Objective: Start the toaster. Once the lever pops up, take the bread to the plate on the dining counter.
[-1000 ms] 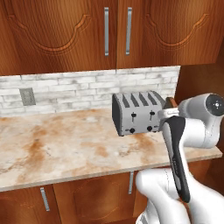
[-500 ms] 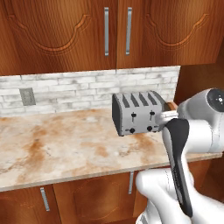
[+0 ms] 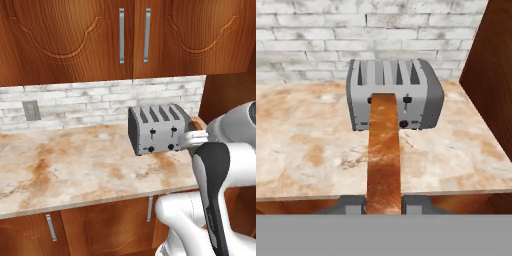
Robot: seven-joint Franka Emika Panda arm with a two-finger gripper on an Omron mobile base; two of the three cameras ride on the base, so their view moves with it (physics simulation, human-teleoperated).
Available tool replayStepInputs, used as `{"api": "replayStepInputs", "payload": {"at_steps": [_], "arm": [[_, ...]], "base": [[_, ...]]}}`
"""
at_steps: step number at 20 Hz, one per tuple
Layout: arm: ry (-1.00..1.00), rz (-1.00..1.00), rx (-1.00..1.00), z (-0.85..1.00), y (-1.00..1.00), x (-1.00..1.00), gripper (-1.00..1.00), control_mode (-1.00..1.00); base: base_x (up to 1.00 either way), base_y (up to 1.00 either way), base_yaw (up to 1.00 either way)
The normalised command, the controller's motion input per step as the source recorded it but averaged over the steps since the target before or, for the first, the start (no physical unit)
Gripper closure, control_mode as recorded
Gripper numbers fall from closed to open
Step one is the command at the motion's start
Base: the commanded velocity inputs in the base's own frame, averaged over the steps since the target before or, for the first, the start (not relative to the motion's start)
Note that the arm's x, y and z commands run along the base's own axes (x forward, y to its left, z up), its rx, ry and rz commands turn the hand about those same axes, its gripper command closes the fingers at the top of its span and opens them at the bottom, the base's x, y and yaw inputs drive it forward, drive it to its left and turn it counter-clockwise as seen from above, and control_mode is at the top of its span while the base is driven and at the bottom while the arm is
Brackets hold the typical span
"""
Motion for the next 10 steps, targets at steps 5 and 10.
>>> {"api": "replayStepInputs", "payload": {"at_steps": [5,10], "arm": [[0.0,0.0,0.0,0.05,0.08,-0.19,1.0,-1.0],[0.0,0.0,0.0,0.0,0.0,-0.16,1.0,-1.0]], "base": [[0.0,0.0,0.0],[0.0,0.0,0.0]]}}
